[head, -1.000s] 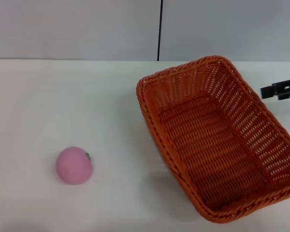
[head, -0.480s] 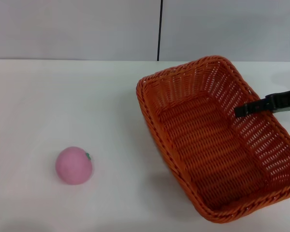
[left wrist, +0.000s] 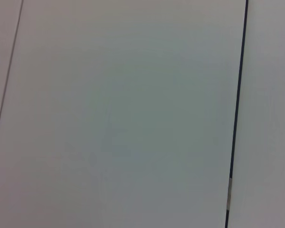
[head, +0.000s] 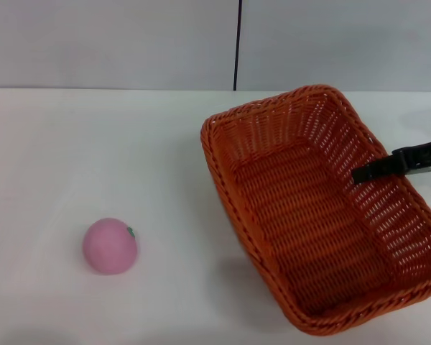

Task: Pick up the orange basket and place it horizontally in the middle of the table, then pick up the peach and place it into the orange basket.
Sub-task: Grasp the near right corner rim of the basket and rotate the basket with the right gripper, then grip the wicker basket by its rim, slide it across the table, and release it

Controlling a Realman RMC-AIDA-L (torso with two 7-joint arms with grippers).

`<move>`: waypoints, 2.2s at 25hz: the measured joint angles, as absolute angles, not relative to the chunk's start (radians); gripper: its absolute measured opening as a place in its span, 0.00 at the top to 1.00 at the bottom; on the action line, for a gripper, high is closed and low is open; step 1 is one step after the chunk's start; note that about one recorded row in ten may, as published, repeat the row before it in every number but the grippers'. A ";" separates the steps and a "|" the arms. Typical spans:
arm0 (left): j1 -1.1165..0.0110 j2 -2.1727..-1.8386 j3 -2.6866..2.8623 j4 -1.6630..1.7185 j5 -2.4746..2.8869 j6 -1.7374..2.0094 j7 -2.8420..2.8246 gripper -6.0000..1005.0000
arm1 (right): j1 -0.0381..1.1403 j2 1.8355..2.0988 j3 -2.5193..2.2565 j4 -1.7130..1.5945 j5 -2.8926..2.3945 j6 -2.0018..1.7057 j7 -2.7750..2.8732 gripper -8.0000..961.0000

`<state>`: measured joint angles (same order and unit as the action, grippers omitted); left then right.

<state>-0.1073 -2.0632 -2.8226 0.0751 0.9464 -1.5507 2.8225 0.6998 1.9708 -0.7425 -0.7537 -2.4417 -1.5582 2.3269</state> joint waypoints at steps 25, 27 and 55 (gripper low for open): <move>-0.090 -2.065 -2.823 0.050 0.950 -1.577 2.795 0.51 | 0.701 1.983 -0.769 -0.901 -2.474 -1.579 2.188 0.83; -0.084 -2.065 -2.821 0.050 0.951 -1.596 2.795 0.52 | 0.717 2.002 -0.776 -0.947 -2.472 -1.586 2.110 0.83; 0.036 -2.064 -2.657 -0.015 0.954 -1.819 2.805 0.53 | 0.807 2.071 -1.112 -0.980 -2.283 -1.364 1.486 0.83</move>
